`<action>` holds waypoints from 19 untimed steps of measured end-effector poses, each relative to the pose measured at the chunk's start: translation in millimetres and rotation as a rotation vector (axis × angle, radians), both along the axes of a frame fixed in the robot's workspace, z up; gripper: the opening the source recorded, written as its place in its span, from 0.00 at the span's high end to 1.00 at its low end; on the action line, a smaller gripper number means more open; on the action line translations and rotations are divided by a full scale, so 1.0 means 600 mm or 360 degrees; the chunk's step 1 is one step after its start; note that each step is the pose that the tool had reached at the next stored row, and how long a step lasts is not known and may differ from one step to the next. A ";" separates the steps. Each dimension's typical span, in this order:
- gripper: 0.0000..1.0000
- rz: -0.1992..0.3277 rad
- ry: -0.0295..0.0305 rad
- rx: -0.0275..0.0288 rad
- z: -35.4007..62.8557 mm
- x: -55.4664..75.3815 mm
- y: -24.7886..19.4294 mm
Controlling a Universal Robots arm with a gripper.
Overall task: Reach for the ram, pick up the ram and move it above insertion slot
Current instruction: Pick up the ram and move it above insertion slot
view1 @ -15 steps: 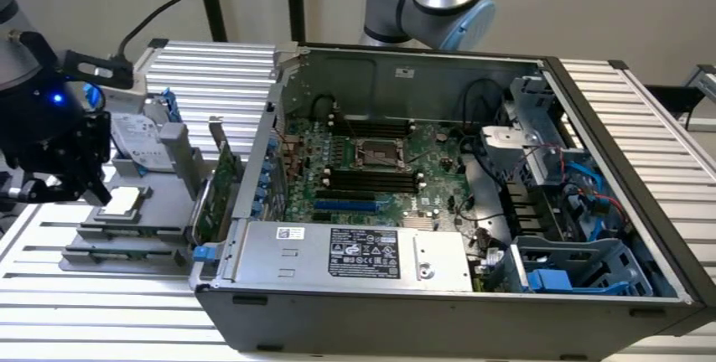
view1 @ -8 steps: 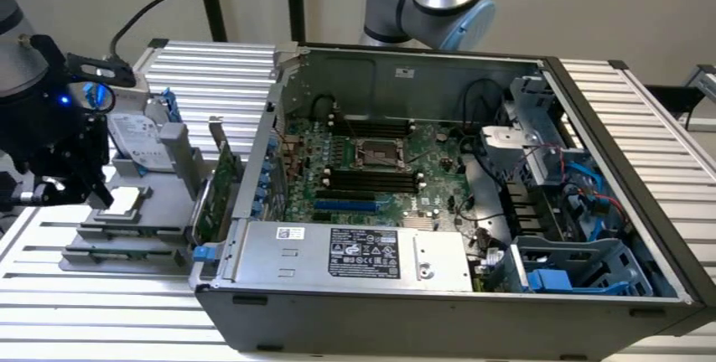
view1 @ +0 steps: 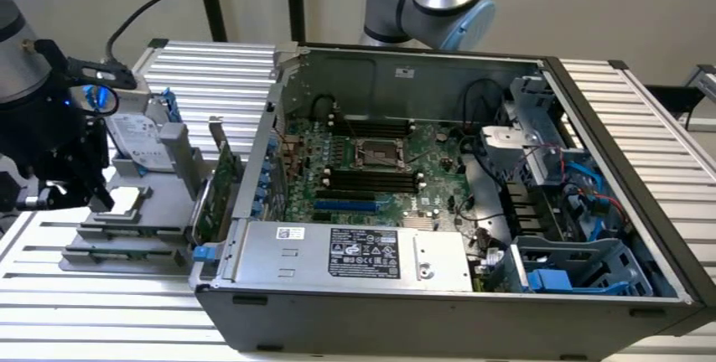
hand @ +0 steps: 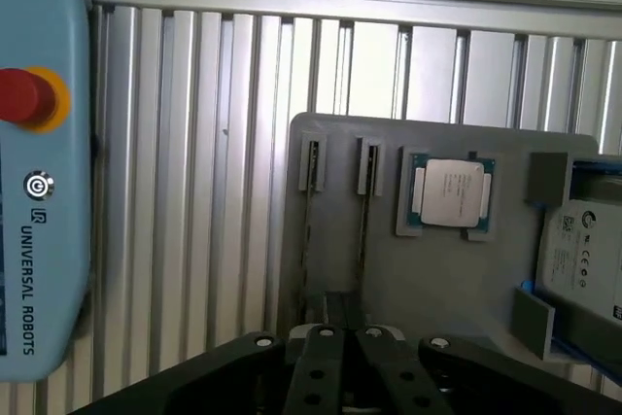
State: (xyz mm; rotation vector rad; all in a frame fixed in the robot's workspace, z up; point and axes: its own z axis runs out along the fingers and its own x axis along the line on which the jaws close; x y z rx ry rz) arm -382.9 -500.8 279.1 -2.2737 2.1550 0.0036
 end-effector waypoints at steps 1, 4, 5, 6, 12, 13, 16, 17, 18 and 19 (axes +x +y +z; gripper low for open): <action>0.89 -0.0001 -0.00001 0.00000 0.000 0.000 -0.0010; 0.88 -0.0003 0.00001 -0.00001 -0.001 0.000 -0.0058; 0.82 -0.0003 0.00000 0.00000 -0.001 0.000 -0.0071; 0.82 -0.0003 0.00001 -0.00001 -0.001 0.000 -0.0080; 0.69 -0.0003 -0.00001 -0.00001 -0.011 0.000 -0.0099; 0.69 -0.0003 -0.00001 -0.00001 -0.014 0.000 -0.0107; 0.69 -0.0003 0.00001 -0.00003 -0.023 0.001 -0.0164; 0.69 -0.0003 0.00000 -0.00001 -0.026 0.001 -0.0186; 0.69 -0.0003 0.00000 -0.00002 -0.029 0.001 -0.0211; 0.69 -0.0003 -0.00001 -0.00001 -0.032 0.002 -0.0234</action>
